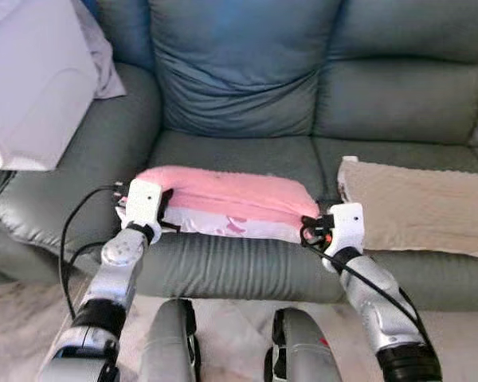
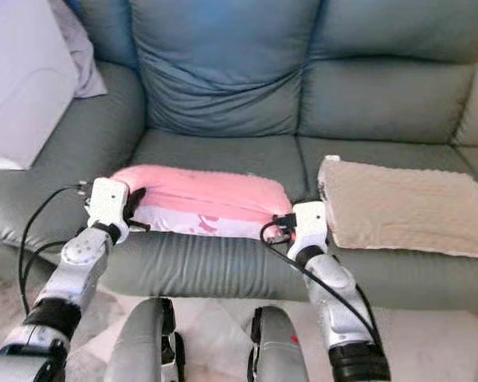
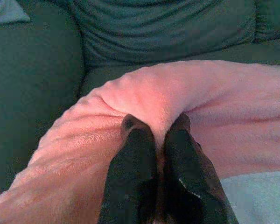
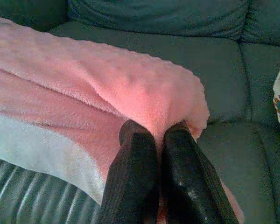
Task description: Move the pillow to the sofa
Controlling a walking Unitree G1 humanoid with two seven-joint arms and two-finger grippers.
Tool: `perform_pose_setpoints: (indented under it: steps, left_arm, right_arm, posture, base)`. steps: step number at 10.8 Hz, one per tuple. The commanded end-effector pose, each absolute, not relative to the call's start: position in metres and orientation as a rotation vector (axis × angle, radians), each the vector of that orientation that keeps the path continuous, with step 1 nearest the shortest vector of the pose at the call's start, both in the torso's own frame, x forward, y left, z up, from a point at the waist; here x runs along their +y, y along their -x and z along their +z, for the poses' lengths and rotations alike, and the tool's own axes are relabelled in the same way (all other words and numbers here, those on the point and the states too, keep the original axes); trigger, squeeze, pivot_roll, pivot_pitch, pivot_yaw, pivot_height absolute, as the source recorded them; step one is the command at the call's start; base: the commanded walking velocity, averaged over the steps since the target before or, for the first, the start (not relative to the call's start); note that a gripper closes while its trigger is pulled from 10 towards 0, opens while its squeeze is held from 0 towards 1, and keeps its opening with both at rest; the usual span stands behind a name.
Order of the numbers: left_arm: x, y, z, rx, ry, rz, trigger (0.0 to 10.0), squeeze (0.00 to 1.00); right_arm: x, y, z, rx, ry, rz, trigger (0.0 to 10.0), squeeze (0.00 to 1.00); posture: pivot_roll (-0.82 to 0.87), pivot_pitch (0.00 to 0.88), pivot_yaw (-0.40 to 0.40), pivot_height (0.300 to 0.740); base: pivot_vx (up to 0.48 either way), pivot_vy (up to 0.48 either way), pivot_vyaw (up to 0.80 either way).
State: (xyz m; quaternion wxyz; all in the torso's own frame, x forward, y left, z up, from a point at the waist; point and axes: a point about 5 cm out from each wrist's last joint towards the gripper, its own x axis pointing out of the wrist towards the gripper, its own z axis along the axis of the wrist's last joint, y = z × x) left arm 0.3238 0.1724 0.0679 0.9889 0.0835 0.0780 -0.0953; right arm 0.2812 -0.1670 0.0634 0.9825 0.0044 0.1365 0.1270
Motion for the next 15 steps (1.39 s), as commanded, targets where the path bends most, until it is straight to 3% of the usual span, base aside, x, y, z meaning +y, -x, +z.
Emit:
perform_pose_setpoints:
  steps: [1, 9, 10, 11, 15]
  left_arm:
    - [0.184, -0.329, 0.071, 0.165, -0.155, -0.13, 10.0, 0.0]
    - [0.118, -0.356, 0.071, 0.304, -0.212, -0.313, 10.0, 0.0]
    - [0.116, -0.356, 0.071, 0.304, -0.197, -0.316, 10.0, 1.0]
    - [0.114, -0.357, 0.072, 0.303, -0.212, -0.318, 10.0, 1.0]
    - [0.133, -0.36, 0.075, 0.288, -0.292, -0.267, 10.0, 1.0]
  right_arm:
    - [-0.191, -0.281, 0.06, 0.307, 0.036, 0.17, 10.0, 0.0]
    - [-0.23, -0.321, 0.065, 0.347, 0.145, 0.059, 10.0, 0.0]
    - [-0.233, -0.321, 0.064, 0.354, 0.152, 0.036, 10.0, 0.78]
    - [-0.233, -0.323, 0.063, 0.351, 0.154, 0.03, 10.0, 1.0]
    - [-0.229, -0.324, 0.057, 0.349, 0.165, 0.016, 10.0, 1.0]
  posture:
    - [-0.03, 0.154, 0.002, 0.64]
    - [-0.04, 0.262, 0.019, 0.64]
    - [-0.04, 0.264, 0.02, 0.64]
    - [-0.04, 0.265, 0.018, 0.64]
    - [-0.04, 0.236, 0.009, 0.64]
  base:
    - [0.0, 0.0, 0.0]
    - [0.0, 0.0, 0.0]
    - [0.0, 0.0, 0.0]
    - [0.0, 0.0, 0.0]
    - [0.0, 0.0, 0.0]
